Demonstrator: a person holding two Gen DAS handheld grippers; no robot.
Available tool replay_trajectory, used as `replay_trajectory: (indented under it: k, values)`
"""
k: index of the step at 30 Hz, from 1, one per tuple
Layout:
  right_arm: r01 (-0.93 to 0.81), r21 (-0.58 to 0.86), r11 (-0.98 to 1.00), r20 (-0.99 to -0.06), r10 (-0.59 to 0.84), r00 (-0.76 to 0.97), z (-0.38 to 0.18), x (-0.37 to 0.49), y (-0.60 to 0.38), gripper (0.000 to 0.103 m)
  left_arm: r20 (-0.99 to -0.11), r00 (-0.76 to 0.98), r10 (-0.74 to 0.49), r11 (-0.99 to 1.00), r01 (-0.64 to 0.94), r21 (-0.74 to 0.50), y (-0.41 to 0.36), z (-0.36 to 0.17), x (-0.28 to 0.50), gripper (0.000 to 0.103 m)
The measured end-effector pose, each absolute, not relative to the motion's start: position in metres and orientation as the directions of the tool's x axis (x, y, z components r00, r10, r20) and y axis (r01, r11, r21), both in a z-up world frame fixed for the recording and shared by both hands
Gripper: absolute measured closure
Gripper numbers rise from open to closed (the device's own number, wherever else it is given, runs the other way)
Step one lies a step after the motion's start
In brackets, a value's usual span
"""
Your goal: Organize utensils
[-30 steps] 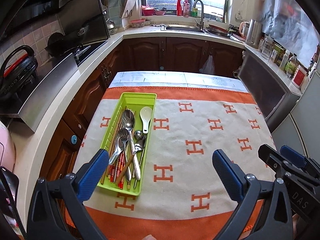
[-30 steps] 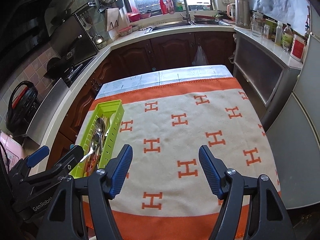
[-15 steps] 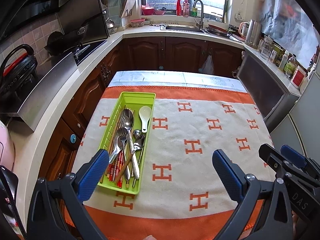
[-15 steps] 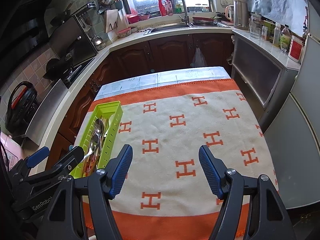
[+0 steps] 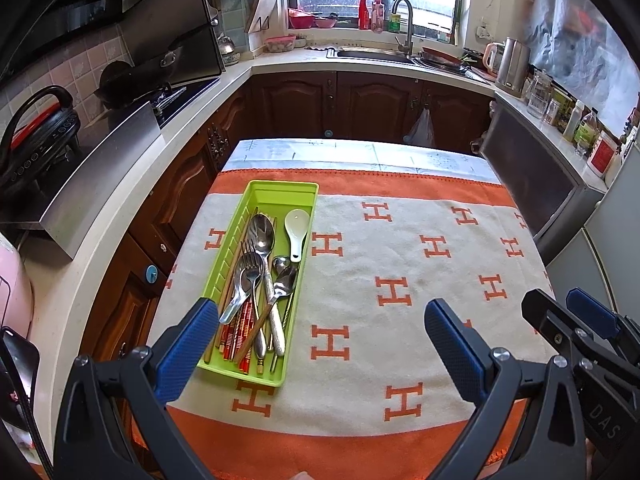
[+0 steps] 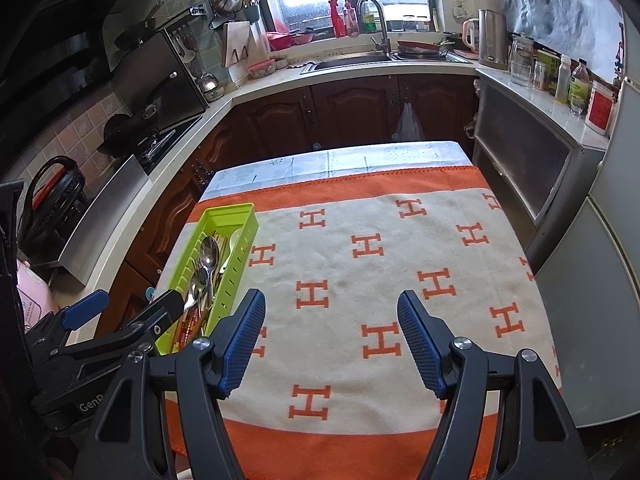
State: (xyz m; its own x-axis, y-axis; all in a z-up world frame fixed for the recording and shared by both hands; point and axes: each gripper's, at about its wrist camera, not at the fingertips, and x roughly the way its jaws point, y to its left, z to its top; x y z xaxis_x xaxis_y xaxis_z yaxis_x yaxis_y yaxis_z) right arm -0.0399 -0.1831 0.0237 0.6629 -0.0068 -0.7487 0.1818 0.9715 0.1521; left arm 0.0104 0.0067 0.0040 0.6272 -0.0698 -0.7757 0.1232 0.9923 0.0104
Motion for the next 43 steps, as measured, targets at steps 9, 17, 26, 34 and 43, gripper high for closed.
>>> replay_trajectory:
  k: [9,17,26,34,43]
  values:
    - [0.181,0.156,0.971,-0.749,-0.003,0.662,0.0222,-0.0400,-0.1839,0.033,-0.775,0.628,-0.070,0.992,0.123,0.010,0.0063,0.0039,0.0101,0.001]
    - [0.181,0.156,0.971,-0.749,-0.004,0.662,0.0220,-0.0398,-0.1844,0.033,-0.775,0.628,-0.070,0.992,0.123,0.011,0.0064,0.0035,0.0102,0.001]
    - [0.180,0.157,0.971,-0.749,-0.002,0.663,0.0218,-0.0400,-0.1851,0.033,-0.775,0.628,-0.068,0.992,0.122,0.012,0.0055,0.0039,0.0098,0.001]
    - [0.180,0.161,0.970,-0.751,0.002,0.660,0.0198,-0.0398,-0.1851,0.033,-0.778,0.624,-0.066,0.992,0.122,0.013,0.0062,0.0018,0.0095,0.001]
    - [0.180,0.163,0.970,-0.752,0.004,0.659,0.0184,-0.0403,-0.1851,0.033,-0.780,0.622,-0.065,0.992,0.123,0.016,0.0059,0.0011,0.0094,0.001]
